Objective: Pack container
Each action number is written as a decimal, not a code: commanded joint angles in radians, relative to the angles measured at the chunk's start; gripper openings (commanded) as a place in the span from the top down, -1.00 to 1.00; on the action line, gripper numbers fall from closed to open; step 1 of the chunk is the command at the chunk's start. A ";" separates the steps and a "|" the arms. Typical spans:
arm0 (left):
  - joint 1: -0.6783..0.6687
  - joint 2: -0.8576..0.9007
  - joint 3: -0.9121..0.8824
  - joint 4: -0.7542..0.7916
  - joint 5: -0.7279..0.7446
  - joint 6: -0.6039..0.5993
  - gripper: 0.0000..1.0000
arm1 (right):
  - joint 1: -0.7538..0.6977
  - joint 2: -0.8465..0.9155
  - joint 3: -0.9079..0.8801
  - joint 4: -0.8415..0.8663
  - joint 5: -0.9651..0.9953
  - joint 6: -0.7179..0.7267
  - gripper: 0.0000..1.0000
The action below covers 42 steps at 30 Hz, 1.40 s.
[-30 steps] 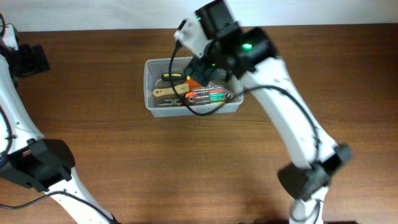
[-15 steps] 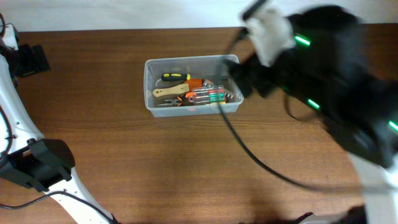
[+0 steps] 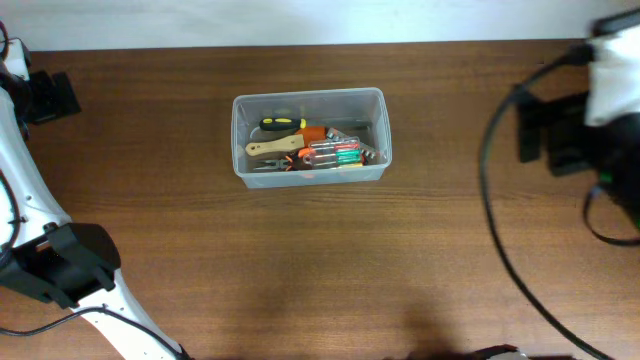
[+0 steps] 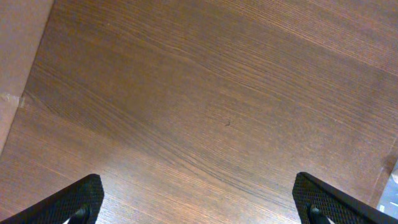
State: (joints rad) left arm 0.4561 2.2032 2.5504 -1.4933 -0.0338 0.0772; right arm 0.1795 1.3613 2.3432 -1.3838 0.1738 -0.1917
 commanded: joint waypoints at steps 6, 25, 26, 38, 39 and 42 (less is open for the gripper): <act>0.003 0.008 -0.001 -0.001 0.004 -0.013 -0.98 | -0.189 -0.317 -0.327 0.064 -0.201 0.032 -0.97; 0.003 0.008 -0.001 -0.001 0.004 -0.013 -0.98 | -0.193 -1.194 -1.890 0.660 -0.332 0.033 -0.97; 0.003 0.008 -0.001 -0.001 0.003 -0.013 -0.98 | -0.193 -1.215 -1.934 0.684 -0.332 0.033 -0.97; 0.003 0.008 -0.001 -0.001 0.004 -0.013 -0.98 | -0.194 -1.350 -2.160 0.730 -0.320 0.078 -0.98; 0.003 0.008 -0.001 -0.001 0.004 -0.013 -0.98 | -0.194 -1.356 -2.168 0.730 -0.320 0.078 -0.97; 0.003 0.008 -0.001 -0.001 0.004 -0.013 -0.98 | -0.194 -1.358 -2.182 0.727 -0.320 0.077 -0.97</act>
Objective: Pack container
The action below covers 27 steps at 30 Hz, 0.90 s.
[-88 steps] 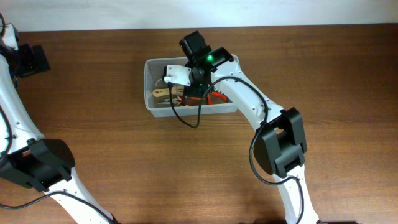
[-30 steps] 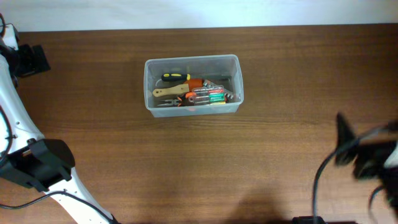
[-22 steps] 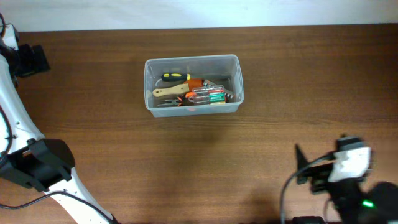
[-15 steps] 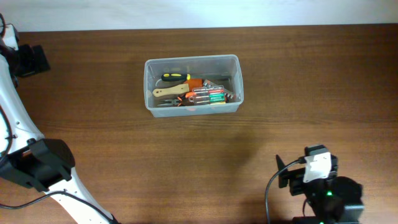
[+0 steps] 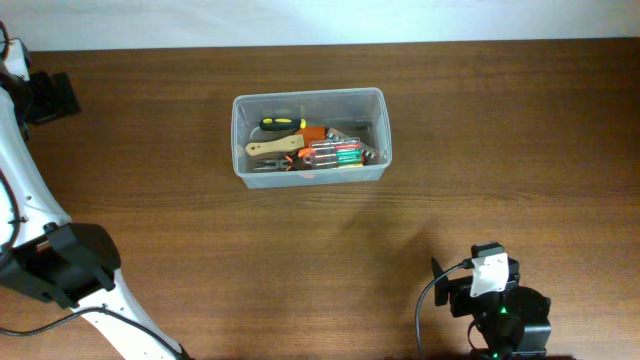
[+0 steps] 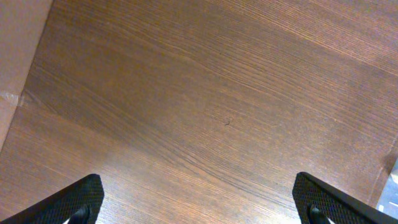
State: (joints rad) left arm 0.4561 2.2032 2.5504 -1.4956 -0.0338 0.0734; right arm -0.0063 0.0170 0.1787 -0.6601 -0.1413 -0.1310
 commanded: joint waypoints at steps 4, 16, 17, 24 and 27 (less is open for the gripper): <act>0.003 0.008 -0.001 0.002 0.003 -0.010 -0.98 | -0.008 -0.014 -0.018 0.002 -0.005 0.017 -0.97; 0.003 0.008 -0.001 0.002 0.004 -0.010 -0.98 | -0.008 -0.014 -0.018 0.003 -0.005 0.017 -0.97; 0.003 0.008 -0.001 0.002 0.003 -0.009 -0.98 | -0.008 -0.014 -0.018 0.002 -0.005 0.017 -0.97; 0.003 0.008 -0.001 0.002 0.003 -0.009 -0.98 | -0.008 -0.014 -0.018 0.003 -0.005 0.017 -0.97; -0.005 -0.034 -0.001 0.002 0.003 -0.009 -0.98 | -0.008 -0.014 -0.018 0.002 -0.005 0.017 -0.97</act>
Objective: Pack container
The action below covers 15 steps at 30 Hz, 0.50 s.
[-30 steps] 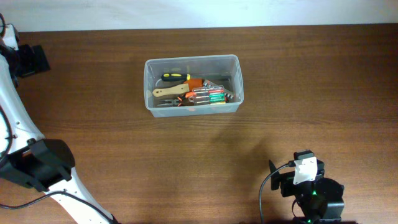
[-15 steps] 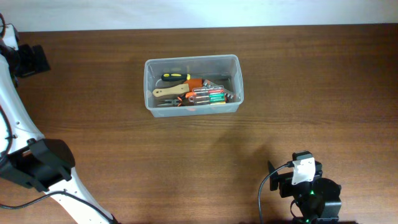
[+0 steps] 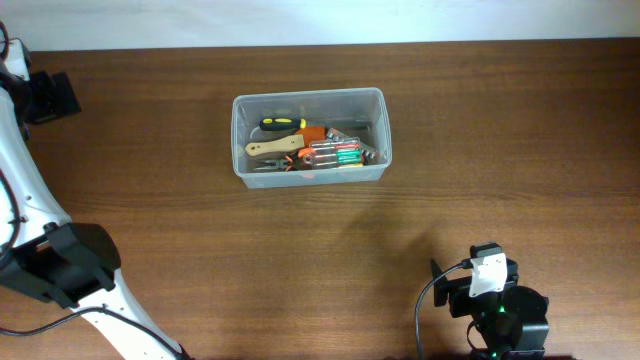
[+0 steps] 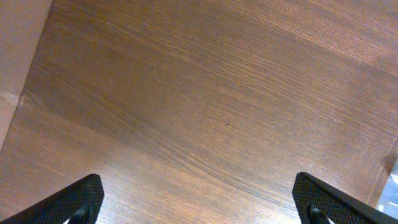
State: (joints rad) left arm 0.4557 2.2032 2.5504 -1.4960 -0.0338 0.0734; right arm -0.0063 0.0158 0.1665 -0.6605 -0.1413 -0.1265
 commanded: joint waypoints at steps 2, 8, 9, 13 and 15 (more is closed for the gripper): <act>-0.016 -0.084 -0.008 0.003 0.003 -0.010 -0.98 | -0.008 -0.013 -0.006 0.003 -0.005 0.012 -0.97; -0.103 -0.346 -0.177 0.003 0.003 -0.009 -0.98 | -0.008 -0.013 -0.005 0.003 -0.005 0.012 -0.97; -0.122 -0.393 -0.216 0.002 0.003 -0.009 -0.98 | -0.008 -0.013 -0.005 0.003 -0.005 0.012 -0.97; -0.224 -0.617 -0.424 0.005 -0.010 -0.008 -0.98 | -0.008 -0.013 -0.006 0.003 -0.005 0.012 -0.97; -0.275 -0.737 -0.543 0.061 -0.053 -0.007 -0.98 | -0.008 -0.013 -0.006 0.003 -0.005 0.012 -0.97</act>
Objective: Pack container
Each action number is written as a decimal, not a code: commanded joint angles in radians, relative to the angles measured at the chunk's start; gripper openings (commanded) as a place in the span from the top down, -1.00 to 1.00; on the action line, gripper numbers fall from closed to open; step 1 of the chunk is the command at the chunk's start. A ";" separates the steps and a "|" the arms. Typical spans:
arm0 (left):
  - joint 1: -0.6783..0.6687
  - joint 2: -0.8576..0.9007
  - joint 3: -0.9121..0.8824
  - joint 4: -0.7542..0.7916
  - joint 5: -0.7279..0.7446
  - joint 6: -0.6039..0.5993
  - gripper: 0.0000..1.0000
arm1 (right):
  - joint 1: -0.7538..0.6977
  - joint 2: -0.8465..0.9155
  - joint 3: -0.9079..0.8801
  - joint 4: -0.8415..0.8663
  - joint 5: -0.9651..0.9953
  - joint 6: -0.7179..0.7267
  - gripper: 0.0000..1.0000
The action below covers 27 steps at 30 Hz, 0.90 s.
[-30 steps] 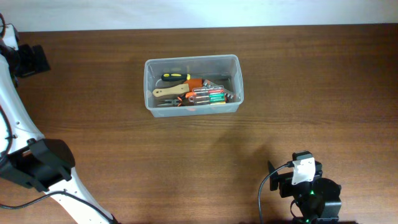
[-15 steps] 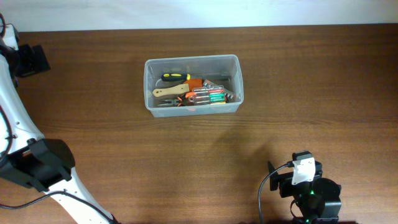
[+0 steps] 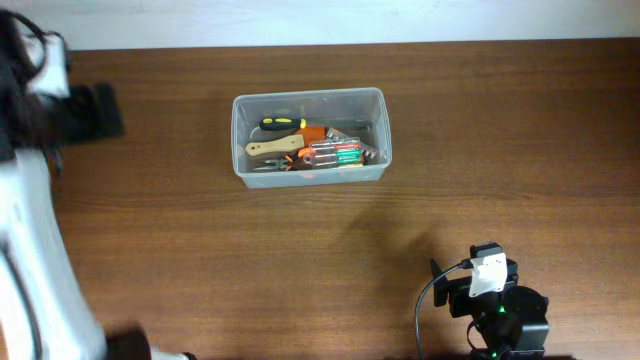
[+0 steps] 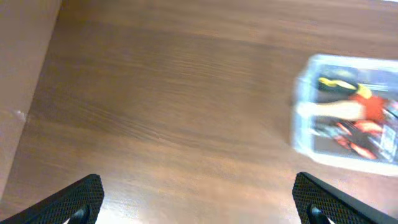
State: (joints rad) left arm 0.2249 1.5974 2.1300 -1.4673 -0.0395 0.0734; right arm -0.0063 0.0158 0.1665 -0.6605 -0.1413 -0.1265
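Observation:
A clear plastic container [image 3: 310,135] stands on the wooden table at centre back. It holds several hand tools: a yellow and black handle, a tan-handled one, and orange, red and green ones. In the left wrist view the container [image 4: 348,112] shows blurred at the right. My left gripper [image 4: 196,190] is open, with bare table between its fingers [image 4: 81,196]. From overhead the left gripper [image 3: 95,110] is a dark blur left of the container. My right arm [image 3: 490,305] is folded at the front right edge, its jaws not discernible.
The white left arm [image 3: 30,230] runs blurred down the table's left side. The table's left edge [image 4: 25,118] shows in the wrist view. A black cable [image 3: 425,300] loops beside the right arm.
My left arm has moved: its gripper sits further right, toward the container, and its wrist view now takes in the container instead of bare wood alone. The right arm is unchanged.
At first the right arm was a blur at the table's right back, and the left arm rested at the left. Then the right arm sat folded at the front right edge and stayed there. The left arm held still until now, when it shifted toward the container.

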 commanded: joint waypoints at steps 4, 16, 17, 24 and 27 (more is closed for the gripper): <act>-0.160 -0.393 -0.425 0.238 -0.043 -0.007 -0.98 | -0.008 -0.013 -0.005 0.003 -0.005 0.012 -0.97; -0.281 -1.144 -1.558 1.127 -0.044 -0.010 -0.98 | -0.008 -0.013 -0.005 0.003 -0.005 0.012 -0.97; -0.281 -1.200 -1.625 1.151 -0.044 -0.010 -0.98 | -0.008 -0.013 -0.005 0.003 -0.005 0.012 -0.97; -0.281 -1.481 -1.904 1.179 -0.044 -0.009 -0.98 | -0.008 -0.013 -0.005 0.003 -0.005 0.012 -0.97; -0.281 -1.551 -1.962 1.179 -0.045 -0.009 -0.98 | -0.008 -0.013 -0.005 0.003 -0.005 0.012 -0.97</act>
State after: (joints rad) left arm -0.0517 0.1017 0.2092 -0.2985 -0.0723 0.0692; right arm -0.0071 0.0139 0.1661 -0.6579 -0.1410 -0.1268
